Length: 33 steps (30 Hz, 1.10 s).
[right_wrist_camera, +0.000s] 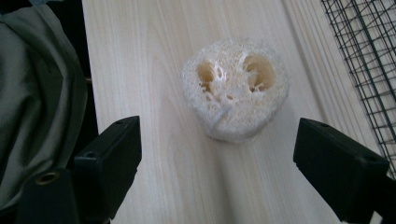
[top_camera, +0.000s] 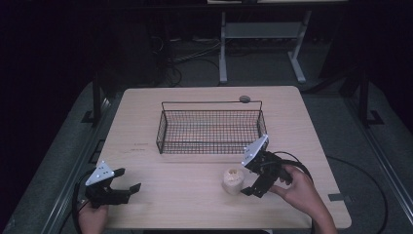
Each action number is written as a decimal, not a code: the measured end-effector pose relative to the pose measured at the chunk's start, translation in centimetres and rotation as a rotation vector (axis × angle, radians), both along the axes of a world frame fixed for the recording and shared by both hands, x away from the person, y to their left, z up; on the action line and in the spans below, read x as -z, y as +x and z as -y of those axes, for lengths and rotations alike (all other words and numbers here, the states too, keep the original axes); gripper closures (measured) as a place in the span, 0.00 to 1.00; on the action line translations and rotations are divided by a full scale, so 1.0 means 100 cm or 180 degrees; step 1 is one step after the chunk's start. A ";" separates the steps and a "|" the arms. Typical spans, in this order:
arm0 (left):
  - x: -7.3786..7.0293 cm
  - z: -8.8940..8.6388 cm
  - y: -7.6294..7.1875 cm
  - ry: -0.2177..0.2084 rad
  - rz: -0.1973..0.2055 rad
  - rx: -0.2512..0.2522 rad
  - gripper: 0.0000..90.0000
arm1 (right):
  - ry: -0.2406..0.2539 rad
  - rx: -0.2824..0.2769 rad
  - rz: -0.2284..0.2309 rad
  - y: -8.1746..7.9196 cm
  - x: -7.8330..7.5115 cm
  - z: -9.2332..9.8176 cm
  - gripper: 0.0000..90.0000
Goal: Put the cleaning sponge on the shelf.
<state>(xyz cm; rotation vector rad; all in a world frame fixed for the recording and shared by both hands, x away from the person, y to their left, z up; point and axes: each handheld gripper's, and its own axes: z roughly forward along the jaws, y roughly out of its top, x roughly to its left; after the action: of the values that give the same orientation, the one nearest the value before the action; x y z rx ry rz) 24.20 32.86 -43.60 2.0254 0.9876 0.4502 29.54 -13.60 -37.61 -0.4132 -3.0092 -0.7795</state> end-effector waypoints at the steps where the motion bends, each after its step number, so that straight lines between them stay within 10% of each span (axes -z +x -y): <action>1: 0.000 0.000 0.000 -0.0002 0.0000 -0.0002 0.15 | 0.0002 -0.0015 -0.0001 0.001 0.000 -0.001 0.17; 33: -0.001 -0.001 0.000 0.0016 0.0015 0.0000 0.15 | -0.0213 -0.0022 -0.0011 0.015 0.014 -0.031 0.28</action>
<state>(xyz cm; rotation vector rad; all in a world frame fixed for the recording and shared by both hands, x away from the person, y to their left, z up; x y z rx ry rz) 24.19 32.93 -43.52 2.0280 0.9844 0.4577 31.08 -10.53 -39.05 -0.4047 -3.0386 -0.6782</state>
